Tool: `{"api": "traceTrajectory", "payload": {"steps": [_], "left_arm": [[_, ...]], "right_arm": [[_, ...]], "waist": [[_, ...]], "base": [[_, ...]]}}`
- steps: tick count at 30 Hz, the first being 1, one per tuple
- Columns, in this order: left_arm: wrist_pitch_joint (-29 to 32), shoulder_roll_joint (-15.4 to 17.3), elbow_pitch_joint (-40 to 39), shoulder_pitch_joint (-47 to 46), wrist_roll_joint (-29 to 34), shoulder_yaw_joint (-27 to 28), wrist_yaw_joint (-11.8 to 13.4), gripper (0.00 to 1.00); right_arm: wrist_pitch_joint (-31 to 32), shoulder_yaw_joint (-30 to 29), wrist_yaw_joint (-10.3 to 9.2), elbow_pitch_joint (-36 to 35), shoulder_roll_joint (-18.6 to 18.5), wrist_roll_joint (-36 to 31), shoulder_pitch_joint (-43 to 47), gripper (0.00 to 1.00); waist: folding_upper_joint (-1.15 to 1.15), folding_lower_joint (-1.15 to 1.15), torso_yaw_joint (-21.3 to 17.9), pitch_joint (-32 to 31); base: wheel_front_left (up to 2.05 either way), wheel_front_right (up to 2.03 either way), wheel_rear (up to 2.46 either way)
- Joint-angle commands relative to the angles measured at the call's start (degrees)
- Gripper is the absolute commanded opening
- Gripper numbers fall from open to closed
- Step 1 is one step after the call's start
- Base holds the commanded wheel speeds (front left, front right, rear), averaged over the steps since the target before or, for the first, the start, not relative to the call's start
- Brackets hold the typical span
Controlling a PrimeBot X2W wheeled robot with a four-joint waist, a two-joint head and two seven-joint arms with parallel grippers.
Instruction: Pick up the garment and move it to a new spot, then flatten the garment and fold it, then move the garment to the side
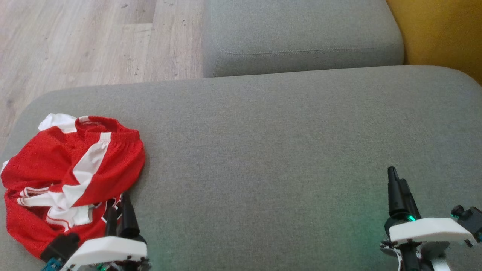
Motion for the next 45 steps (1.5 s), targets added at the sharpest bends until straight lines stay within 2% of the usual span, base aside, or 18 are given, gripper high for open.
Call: {"api": "traceTrajectory", "payload": {"steps": [1, 28, 45], "left_arm": [[-0.77, 0.37, -2.4, -1.53, 1.82, 0.2, 0.45, 1.0], [-5.36, 0.45, -4.6, -0.72, 21.89, -3.84, 4.23, 1.0], [-8.25, 0.52, -4.23, -0.4, 34.79, -5.59, 7.06, 1.0]], "right_arm": [[-0.92, 1.06, 0.2, -2.51, -0.31, -1.82, -1.5, 1.0], [-5.48, 4.15, 0.29, -5.22, -0.39, -21.68, -0.53, 1.0], [-8.35, 4.04, 0.35, -5.07, -0.45, -32.59, 0.2, 1.0]], "waist": [[0.0, -0.01, 0.03, -0.05], [0.0, -0.01, 0.7, -1.03], [0.0, -0.01, 1.25, -1.75]], "base": [[0.0, 0.0, 0.0], [0.0, 0.0, 0.0], [0.0, 0.0, 0.0]]}}
